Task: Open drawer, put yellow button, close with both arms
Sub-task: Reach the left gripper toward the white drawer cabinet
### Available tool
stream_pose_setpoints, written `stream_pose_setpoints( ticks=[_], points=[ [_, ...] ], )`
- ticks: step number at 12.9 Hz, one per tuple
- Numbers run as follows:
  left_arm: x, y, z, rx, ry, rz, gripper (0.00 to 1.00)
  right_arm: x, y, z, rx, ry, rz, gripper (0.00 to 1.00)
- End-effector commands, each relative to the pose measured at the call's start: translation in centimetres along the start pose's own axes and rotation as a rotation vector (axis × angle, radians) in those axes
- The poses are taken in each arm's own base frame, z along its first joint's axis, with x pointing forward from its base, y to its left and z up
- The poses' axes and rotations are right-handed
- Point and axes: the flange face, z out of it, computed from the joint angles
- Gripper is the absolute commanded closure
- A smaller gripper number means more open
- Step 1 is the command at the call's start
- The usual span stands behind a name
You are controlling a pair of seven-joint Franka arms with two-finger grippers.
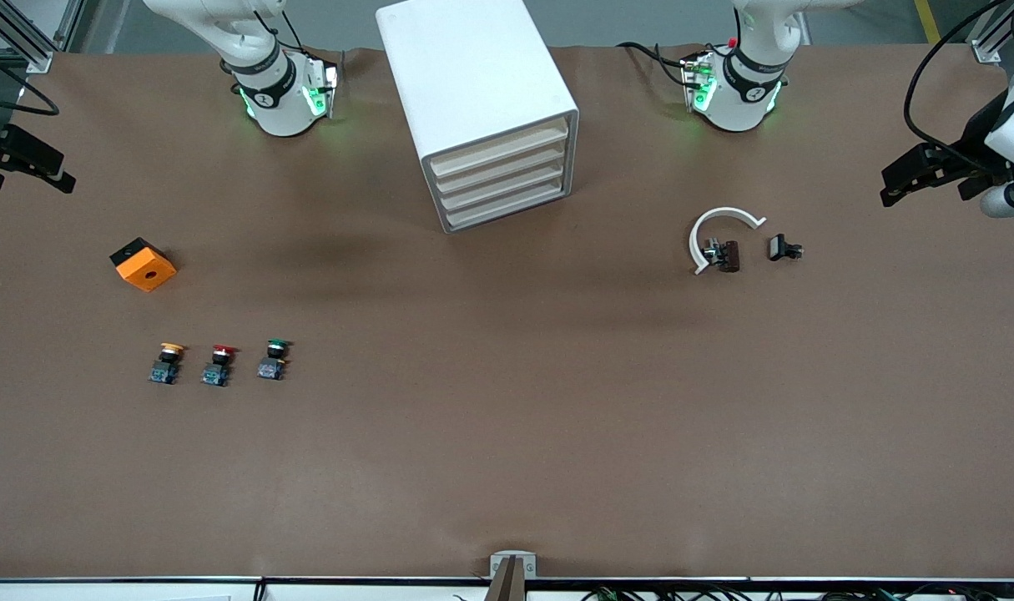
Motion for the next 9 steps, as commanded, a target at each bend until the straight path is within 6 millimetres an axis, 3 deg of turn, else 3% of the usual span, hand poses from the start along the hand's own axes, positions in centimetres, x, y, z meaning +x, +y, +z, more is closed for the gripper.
stream_pose_setpoints(
  ticks=[1,4,6,7,9],
  points=[
    [-0.1,0.0,-0.6,-0.002,-0.006,0.017,0.0,-0.7,0.1,0.0,0.018,0.003,0.02,0.0],
    [0.3,0.2,0.0,-0.005,-0.017,0.014,0.0,-0.7,0.3,0.0,0.012,0.002,0.022,0.0],
    [2.0,0.5,2.7,-0.008,-0.058,0.024,0.0,-0.7,0.9,0.0,0.014,0.001,0.034,0.0],
    [3.6,1.2,5.6,-0.018,-0.103,0.023,0.0,-0.7,0.9,0.0,0.014,0.001,0.034,0.0],
    [5.9,2.8,9.4,-0.067,-0.12,0.002,0.0,-0.7,0.3,-0.1,0.013,0.003,0.025,0.0]
  ],
)
